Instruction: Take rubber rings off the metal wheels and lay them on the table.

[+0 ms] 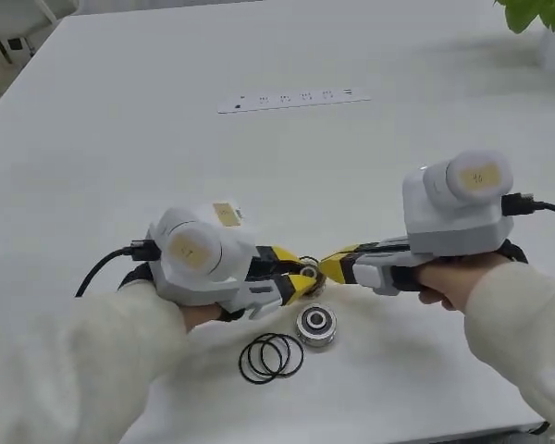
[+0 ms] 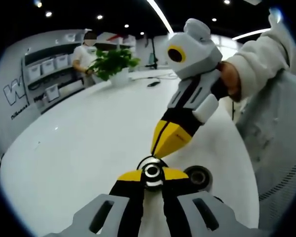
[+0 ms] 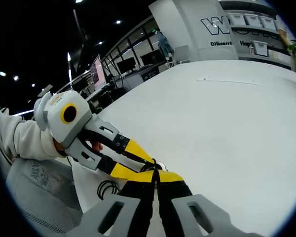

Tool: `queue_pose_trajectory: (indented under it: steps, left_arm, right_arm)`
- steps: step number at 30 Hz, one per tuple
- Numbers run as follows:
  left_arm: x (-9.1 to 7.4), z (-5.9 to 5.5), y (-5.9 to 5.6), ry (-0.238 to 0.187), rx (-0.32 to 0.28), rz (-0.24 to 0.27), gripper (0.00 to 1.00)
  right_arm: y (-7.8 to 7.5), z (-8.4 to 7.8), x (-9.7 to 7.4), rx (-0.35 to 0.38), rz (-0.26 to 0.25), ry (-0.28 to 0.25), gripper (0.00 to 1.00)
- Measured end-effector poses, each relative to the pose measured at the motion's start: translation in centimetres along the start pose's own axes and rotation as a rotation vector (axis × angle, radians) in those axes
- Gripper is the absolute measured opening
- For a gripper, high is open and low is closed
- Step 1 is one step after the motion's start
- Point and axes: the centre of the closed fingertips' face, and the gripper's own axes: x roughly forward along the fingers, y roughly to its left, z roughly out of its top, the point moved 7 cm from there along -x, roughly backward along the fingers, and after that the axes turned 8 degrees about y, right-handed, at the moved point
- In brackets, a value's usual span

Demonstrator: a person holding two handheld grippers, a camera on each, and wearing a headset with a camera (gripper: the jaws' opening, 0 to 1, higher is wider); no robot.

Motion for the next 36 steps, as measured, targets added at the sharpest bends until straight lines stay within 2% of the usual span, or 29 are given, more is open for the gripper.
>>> queue_pose_trajectory:
  steps: [6,10,13,22,28,33,36]
  left_arm:
    - [-0.7,-0.4,0.2,0.013,-0.013,-0.006,0.16]
    - [-1.2,-0.1,0.3,0.001,-0.011,-0.001,0.20]
    - [-1.7,0.2,0.3,-0.007,-0.024,-0.022,0.22]
    - [-3.4,1.6,0.7,-0.042,-0.019,-0.013,0.34]
    - [-4.8,2.2,0.6,-0.063,-0.044,-0.011,0.48]
    - [-6.0,2.3,0.4,-0.067,-0.035,0.001,0.49]
    - [-6.6,2.1,0.3,-0.064,-0.040,0.008,0.54]
  right_arm:
    - [0.1,-0.1,0.1,-0.002,0.003,0.006,0.00]
    - [0.0,-0.1,-0.1,0.007,0.004,0.003,0.00]
    - [0.0,0.0,-0.2,0.010,0.004,-0.002,0.00]
    - [0.5,0.3,-0.7,0.016,0.008,-0.022,0.00]
    - [0.5,0.5,-0.9,0.019,0.005,-0.030,0.00]
    - [0.6,0.7,-1.1,0.023,0.003,-0.041,0.00]
    - [0.6,0.8,-1.3,0.023,0.002,-0.047,0.00]
